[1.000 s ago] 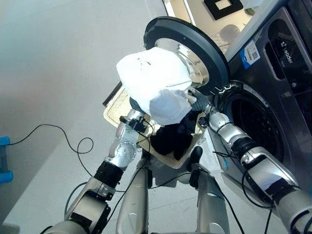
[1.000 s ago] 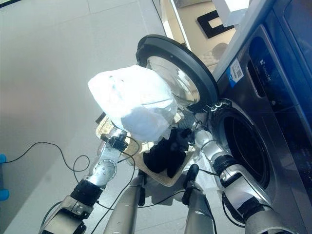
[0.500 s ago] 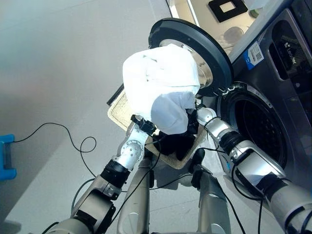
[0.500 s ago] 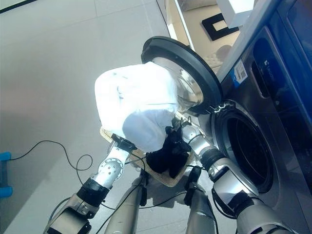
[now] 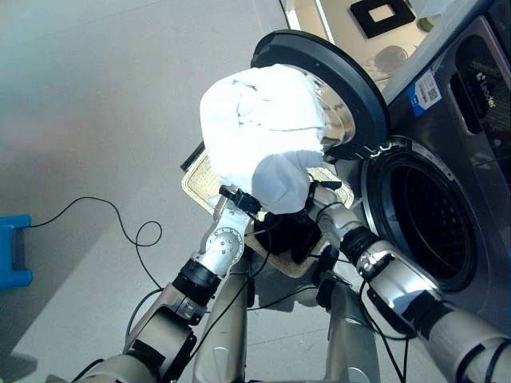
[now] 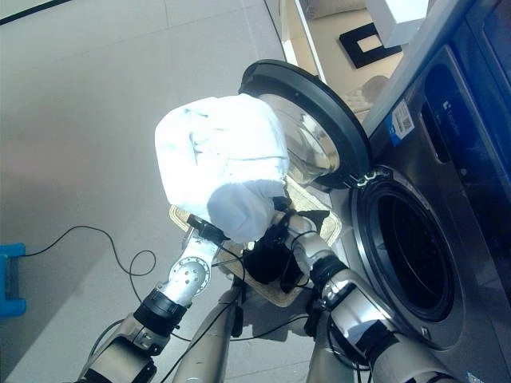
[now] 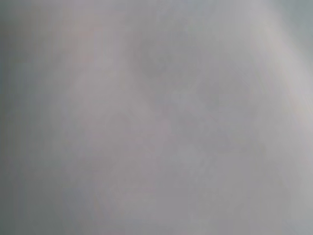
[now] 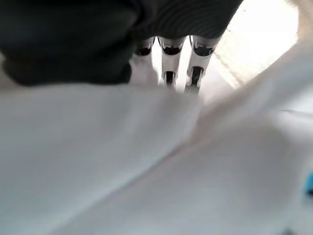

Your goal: Put the clothes into the washing machine.

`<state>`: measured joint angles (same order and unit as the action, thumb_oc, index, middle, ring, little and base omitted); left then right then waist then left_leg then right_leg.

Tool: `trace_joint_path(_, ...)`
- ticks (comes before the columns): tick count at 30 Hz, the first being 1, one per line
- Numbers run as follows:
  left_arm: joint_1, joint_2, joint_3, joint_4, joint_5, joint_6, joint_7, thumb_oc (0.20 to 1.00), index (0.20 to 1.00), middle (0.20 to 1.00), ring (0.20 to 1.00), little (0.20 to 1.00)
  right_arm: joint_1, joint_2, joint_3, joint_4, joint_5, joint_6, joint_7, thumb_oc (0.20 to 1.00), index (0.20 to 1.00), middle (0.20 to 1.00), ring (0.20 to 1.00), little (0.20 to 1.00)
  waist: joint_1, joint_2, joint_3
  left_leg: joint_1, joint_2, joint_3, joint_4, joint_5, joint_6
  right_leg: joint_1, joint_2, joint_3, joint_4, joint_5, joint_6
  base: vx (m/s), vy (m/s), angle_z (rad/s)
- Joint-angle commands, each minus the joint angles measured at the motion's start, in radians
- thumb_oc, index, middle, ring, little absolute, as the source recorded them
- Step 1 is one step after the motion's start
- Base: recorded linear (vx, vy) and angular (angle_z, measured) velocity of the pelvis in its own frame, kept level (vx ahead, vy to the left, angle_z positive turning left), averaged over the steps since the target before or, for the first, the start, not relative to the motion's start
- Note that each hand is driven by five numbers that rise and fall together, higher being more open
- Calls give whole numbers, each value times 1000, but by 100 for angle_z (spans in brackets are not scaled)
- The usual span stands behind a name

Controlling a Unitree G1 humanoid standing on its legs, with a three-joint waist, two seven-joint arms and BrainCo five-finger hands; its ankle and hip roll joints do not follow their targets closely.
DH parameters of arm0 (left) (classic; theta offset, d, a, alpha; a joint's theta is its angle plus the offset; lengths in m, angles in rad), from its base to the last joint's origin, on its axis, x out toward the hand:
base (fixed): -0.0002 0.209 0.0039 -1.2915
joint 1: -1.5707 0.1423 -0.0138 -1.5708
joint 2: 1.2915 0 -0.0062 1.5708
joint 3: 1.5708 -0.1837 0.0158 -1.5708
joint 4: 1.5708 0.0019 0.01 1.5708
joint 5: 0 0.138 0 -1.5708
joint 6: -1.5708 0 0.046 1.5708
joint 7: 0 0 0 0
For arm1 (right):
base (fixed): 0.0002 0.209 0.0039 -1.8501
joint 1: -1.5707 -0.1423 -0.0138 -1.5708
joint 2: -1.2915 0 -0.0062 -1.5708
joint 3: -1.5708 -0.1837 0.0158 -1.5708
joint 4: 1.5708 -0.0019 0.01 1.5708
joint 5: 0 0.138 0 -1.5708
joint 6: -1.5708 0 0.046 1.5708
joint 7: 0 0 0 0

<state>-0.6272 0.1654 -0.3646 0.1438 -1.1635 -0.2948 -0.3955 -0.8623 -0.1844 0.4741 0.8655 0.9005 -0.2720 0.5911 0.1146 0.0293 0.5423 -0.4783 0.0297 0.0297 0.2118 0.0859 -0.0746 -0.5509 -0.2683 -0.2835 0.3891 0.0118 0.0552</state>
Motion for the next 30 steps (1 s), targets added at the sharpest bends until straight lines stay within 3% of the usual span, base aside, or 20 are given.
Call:
trace_joint_path(1, -55, -49, 56, -68, 117, -74, 21, 200, 200, 200, 200, 200, -28, -4, -35, -110, 114, -66, 54, 200, 200, 200, 200, 200, -11, 44, -22, -15, -92, 74, 54, -103, 20, 40, 51, -21, -45, -11, 60, -6, 26, -4)
trace_joint_path(10, -22, 14, 110, -13, 228, -147, 91, 200, 200, 200, 200, 200, 54, -64, -123, -260, 221, -136, -23, 200, 200, 200, 200, 200, -40, 28, -22, -24, -73, 98, 50, -103, 18, 25, 62, -12, -43, -13, 57, 10, 27, -6)
trace_joint_path(16, 2, 40, 111, 9, 281, -176, 132, 200, 200, 200, 200, 200, 106, -54, -192, -336, 385, -170, -4, 200, 200, 200, 200, 200, -52, 23, -22, -30, -62, 110, 48, -105, 20, 11, 68, -5, -38, -15, 60, -1, 15, -5)
trace_joint_path(20, 20, 59, 99, 32, 396, -210, 181, 200, 200, 200, 200, 200, 148, -28, -225, -405, 487, -191, 25, 200, 200, 200, 200, 200, -62, 21, -22, -26, -56, 118, 41, -110, 20, 8, 73, 1, -39, -20, 65, -2, 17, -10)
trace_joint_path(27, 20, 103, 80, 70, 518, -237, 248, 200, 200, 200, 200, 200, 167, -23, -225, -463, 431, -226, -13, 200, 200, 200, 200, 200, -70, 19, -22, -30, -50, 125, 37, -104, 19, 1, 75, 5, -44, -11, 68, -3, 14, -8)
trace_joint_path(28, 15, 133, 60, 105, 662, -284, 306, 200, 200, 200, 200, 200, 176, -24, -219, -486, 425, -221, -15, 200, 200, 200, 200, 200, -74, 17, -22, -30, -46, 129, 35, -103, 18, -1, 76, 7, -45, -11, 70, -18, 15, -5)
trace_joint_path(29, 12, 136, 57, 108, 678, -291, 316, 200, 200, 200, 200, 200, 176, -23, -218, -488, 425, -220, -15, 200, 200, 200, 200, 200, -74, 17, -22, -31, -46, 129, 34, -102, 18, -1, 76, 7, -46, -11, 70, -11, 18, -8)
trace_joint_path(30, -3, 166, 26, 132, 816, -324, 378, 200, 200, 200, 200, 200, 177, -25, -205, -496, 440, -207, -12, 200, 200, 200, 200, 200, -76, 15, -22, -29, -43, 132, 32, -101, 16, 2, 77, 8, -50, -10, 70, 3, 8, -8)
